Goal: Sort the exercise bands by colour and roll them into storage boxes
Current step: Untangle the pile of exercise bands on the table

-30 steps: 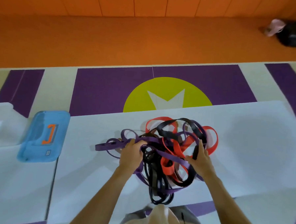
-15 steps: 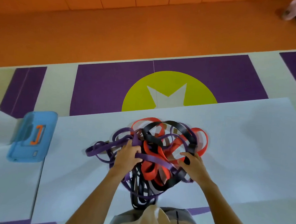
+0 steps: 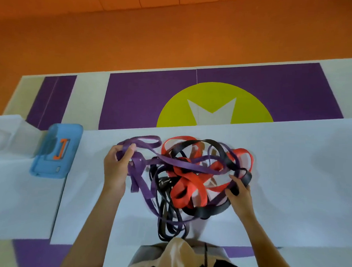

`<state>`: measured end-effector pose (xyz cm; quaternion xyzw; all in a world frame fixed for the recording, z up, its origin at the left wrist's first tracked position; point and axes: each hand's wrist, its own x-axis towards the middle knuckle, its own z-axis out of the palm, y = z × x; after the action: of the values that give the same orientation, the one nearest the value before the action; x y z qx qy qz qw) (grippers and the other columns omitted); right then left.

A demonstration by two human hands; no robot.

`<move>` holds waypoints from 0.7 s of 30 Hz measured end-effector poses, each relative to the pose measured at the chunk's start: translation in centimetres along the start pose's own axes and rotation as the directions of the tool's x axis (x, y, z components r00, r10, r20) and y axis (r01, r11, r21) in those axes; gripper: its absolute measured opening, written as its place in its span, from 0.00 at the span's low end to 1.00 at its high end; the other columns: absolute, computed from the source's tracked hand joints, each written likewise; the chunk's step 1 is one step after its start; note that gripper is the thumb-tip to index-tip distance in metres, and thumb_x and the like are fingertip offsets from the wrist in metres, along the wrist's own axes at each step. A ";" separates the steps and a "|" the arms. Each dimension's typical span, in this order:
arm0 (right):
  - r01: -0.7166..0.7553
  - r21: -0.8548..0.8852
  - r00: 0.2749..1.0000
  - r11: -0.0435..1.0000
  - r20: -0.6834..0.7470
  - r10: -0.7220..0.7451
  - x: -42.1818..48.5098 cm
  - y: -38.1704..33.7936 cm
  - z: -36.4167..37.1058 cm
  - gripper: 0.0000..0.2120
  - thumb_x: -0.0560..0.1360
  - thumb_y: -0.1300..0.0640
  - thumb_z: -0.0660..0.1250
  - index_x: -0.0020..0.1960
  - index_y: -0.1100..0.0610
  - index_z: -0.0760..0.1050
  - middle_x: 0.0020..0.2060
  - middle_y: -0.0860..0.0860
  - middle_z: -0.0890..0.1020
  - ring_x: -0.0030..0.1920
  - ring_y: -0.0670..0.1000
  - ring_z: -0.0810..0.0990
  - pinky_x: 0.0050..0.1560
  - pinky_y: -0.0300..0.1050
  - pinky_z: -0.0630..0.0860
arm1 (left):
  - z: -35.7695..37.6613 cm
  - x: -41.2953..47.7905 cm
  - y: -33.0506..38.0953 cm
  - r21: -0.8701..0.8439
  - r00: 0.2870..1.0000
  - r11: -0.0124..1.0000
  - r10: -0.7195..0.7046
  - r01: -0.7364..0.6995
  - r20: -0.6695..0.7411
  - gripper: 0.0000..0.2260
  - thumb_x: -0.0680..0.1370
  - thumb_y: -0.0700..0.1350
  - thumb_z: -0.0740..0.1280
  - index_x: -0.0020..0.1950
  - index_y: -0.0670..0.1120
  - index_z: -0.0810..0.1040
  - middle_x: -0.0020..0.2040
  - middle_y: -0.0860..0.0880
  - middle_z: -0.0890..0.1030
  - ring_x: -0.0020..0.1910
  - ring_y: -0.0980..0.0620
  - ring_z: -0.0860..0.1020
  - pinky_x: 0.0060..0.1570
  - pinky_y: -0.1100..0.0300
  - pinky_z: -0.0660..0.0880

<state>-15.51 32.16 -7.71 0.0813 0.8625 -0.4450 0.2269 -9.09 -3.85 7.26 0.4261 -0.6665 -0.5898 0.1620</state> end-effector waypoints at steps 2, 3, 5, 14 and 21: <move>-0.025 -0.063 0.997 0.998 0.067 0.029 -0.1 0.8 0.1 0.31 0.79 0.63 0.69 0.79 0.47 0.66 0.69 0.60 0.70 0.64 0.62 0.76 0.65 0.58 0.78 | -0.6 0.3 0.9 -0.011 0.999 1.000 0.011 -0.011 -0.040 0.08 0.81 0.50 0.74 0.49 0.47 0.79 0.45 0.49 0.80 0.46 0.47 0.79 0.41 0.53 0.76; -0.032 -0.134 0.995 0.990 0.091 0.045 -0.1 1.2 0.2 0.33 0.80 0.59 0.70 0.80 0.42 0.62 0.71 0.61 0.70 0.66 0.64 0.76 0.68 0.61 0.76 | -0.9 0.5 1.3 -0.019 0.999 0.999 0.029 -0.030 -0.044 0.07 0.80 0.50 0.74 0.46 0.50 0.79 0.45 0.49 0.81 0.46 0.47 0.79 0.42 0.51 0.77; -0.068 -0.351 0.988 0.934 0.107 0.112 -0.4 1.2 0.3 0.35 0.80 0.46 0.70 0.82 0.38 0.57 0.73 0.59 0.68 0.70 0.66 0.71 0.70 0.64 0.70 | -1.6 0.7 2.0 -0.020 0.996 0.997 0.075 -0.076 -0.048 0.09 0.79 0.51 0.75 0.41 0.54 0.79 0.43 0.50 0.83 0.45 0.48 0.81 0.46 0.48 0.78; -0.169 -0.514 0.977 0.841 -0.201 0.074 -2.9 -2.4 2.4 0.27 0.81 0.49 0.69 0.78 0.41 0.66 0.84 0.57 0.49 0.83 0.62 0.45 0.78 0.70 0.52 | -7.2 2.6 3.1 -0.223 0.964 0.955 0.148 -0.197 -0.221 0.09 0.77 0.52 0.76 0.43 0.56 0.77 0.43 0.54 0.82 0.45 0.51 0.80 0.57 0.48 0.79; 0.392 -0.520 0.917 0.759 0.150 -0.371 -0.8 -9.6 7.7 0.39 0.79 0.58 0.68 0.82 0.39 0.54 0.85 0.46 0.44 0.80 0.64 0.61 0.69 0.64 0.74 | -10.6 2.2 2.1 -0.154 0.974 0.969 0.171 -0.194 -0.152 0.07 0.80 0.47 0.74 0.49 0.50 0.77 0.39 0.57 0.82 0.39 0.58 0.80 0.49 0.55 0.78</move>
<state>-15.64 20.34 -4.25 -0.1714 0.9461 -0.2225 0.1613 -3.54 -12.48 11.23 0.3874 -0.6380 -0.5958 0.2965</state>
